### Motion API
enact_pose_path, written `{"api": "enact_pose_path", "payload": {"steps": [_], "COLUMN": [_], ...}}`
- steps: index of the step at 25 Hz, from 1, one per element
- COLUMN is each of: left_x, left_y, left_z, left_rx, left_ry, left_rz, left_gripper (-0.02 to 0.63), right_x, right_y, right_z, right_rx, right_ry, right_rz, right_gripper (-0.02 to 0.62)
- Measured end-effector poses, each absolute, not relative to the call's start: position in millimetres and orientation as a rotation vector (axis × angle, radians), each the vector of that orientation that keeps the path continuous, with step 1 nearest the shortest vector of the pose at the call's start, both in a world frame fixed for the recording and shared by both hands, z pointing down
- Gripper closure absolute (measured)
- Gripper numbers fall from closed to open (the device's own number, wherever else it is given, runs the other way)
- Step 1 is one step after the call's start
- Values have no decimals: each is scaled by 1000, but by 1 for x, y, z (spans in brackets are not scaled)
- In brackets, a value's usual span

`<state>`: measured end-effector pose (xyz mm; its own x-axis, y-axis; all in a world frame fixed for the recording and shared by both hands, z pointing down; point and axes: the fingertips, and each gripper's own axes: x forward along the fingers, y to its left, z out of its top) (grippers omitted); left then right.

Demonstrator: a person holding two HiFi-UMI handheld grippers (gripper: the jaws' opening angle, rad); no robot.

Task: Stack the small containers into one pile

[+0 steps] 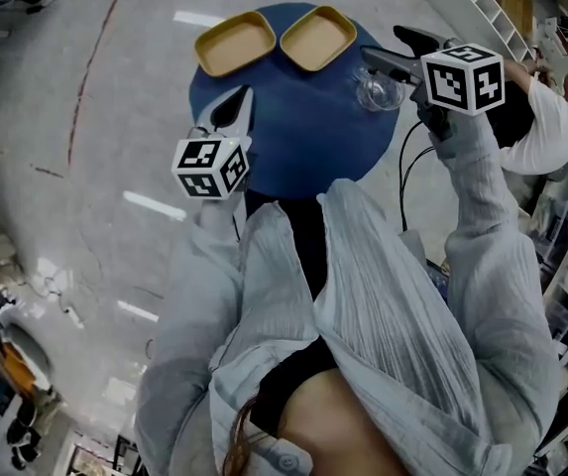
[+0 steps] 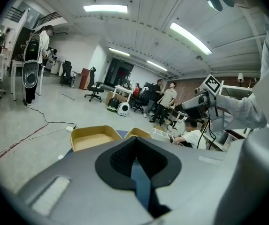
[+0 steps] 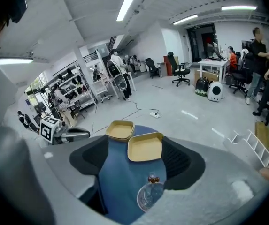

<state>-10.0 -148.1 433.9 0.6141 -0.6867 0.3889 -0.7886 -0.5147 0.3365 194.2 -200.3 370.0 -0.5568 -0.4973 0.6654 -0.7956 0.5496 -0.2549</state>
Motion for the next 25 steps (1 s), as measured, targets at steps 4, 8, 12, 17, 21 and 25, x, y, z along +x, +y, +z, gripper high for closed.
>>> {"api": "enact_pose_path", "payload": {"steps": [4,8,12,17,21,25], "left_x": [5,12,17,13,10,11], "left_y": [-158,-166,-171,-177,-186,-194], "left_z": [435,439,445,464,482,498], "left_rx": [2358,2332,2299,2219,2162,2127], "left_ry": [-1172,-1193,-1225,-1293,-1338,-1358], "left_rz": [295,297,294,314,317,317], "left_gripper": [591,591,591,591,591,591], "right_x": [210,218,226,225,221,221], "right_y": [-218,-245,-268,-286,-303,-317], "right_z": [386,405,430,471,509,539], "right_rx": [932,856,821,748,688,657], "right_ry": [-2217,-2181,-2140,-2094,-2051,-2020], "right_rz": [673,668,699,755,783,796], "right_gripper": [247,267,272,295,303,360]}}
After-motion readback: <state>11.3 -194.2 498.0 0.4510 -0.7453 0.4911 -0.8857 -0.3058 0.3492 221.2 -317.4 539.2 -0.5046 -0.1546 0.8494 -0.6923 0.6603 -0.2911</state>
